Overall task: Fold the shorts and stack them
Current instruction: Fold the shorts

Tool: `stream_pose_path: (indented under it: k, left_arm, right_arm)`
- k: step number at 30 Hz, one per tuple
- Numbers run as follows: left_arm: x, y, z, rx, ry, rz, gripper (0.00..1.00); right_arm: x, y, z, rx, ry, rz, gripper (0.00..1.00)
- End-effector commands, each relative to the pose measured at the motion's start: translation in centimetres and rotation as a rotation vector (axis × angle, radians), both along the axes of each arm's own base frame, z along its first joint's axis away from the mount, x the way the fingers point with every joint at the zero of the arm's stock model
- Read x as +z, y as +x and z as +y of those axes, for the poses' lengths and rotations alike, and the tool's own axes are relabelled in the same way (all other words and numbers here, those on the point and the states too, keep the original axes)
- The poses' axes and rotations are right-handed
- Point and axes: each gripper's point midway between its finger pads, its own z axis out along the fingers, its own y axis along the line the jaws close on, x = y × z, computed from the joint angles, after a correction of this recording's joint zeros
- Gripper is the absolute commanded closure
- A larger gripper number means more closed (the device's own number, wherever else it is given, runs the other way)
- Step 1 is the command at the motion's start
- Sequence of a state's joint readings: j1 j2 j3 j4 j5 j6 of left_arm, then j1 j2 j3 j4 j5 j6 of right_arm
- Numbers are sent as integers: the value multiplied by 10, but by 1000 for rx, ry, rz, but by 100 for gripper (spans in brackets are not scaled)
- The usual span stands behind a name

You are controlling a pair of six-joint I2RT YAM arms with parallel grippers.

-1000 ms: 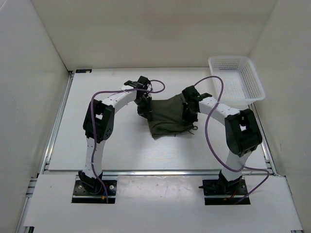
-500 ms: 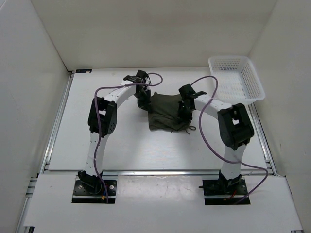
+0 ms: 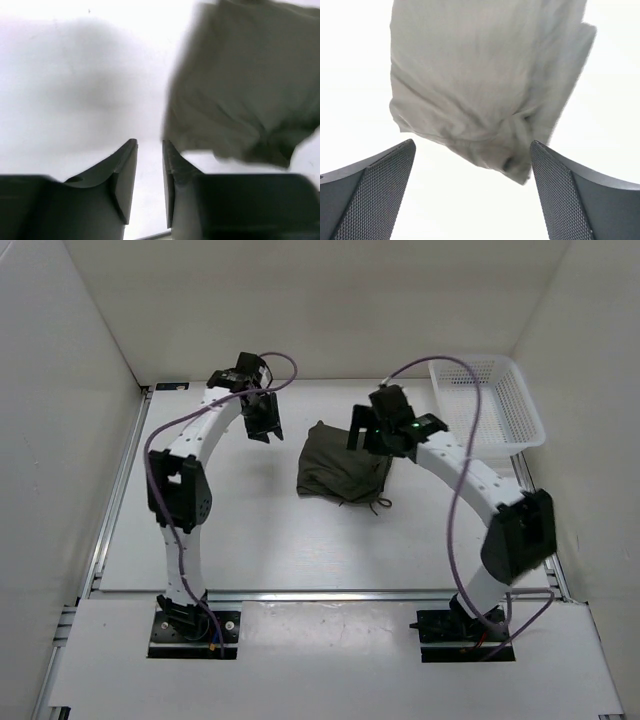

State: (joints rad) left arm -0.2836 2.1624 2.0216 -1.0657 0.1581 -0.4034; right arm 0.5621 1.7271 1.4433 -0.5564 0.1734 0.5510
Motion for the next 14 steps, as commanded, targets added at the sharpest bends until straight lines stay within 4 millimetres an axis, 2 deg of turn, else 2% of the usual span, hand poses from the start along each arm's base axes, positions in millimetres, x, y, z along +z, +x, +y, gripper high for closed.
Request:
stream_pose_path:
  k: [1,2,3,4,5,6,7,8,10,11,12,14]
  left_arm:
    - [95,-27,18,15,7,-195,45]
    - [116,-37,25,35,-9,-234,39]
    - [121,-44,29,40,-2,-244,32]
    - [115,-53,36,58,-1,-228,18]
    - [134,-63,42,69,-15,-277,11]
    - [137,-72,45,70,-16,-283,6]
    - [140,-76,52,95,-16,-298,4]
    - [146,-93,56,96,-22,-318,2]
    - [155,-104,62,116,-39,-365,1]
    - [158,-109,67,125,-42,-381,1]
    - [161,-122,72,131,-40,-401,1]
    - [166,-131,74,132,-46,-420,1]
  right_arm:
    - [64,5,-59,-139,-103,-193,1]
    - [73,0,-80,-189,-126,-218,1]
    - [74,-5,-90,-200,-146,-222,1]
    - [73,-12,-102,-219,-167,-213,1]
    - [82,-20,-114,-246,-173,-235,1]
    - [73,-28,-128,-279,-196,-214,1]
    - [71,-35,-135,-290,-216,-211,1]
    - [76,-46,-152,-338,-233,-213,1]
    - [65,-62,-167,-375,-261,-188,1]
    - [67,-74,-174,-392,-266,-188,1]
    - [67,-78,-178,-411,-267,-195,1]
    - [66,-88,-184,-412,-263,-199,1]
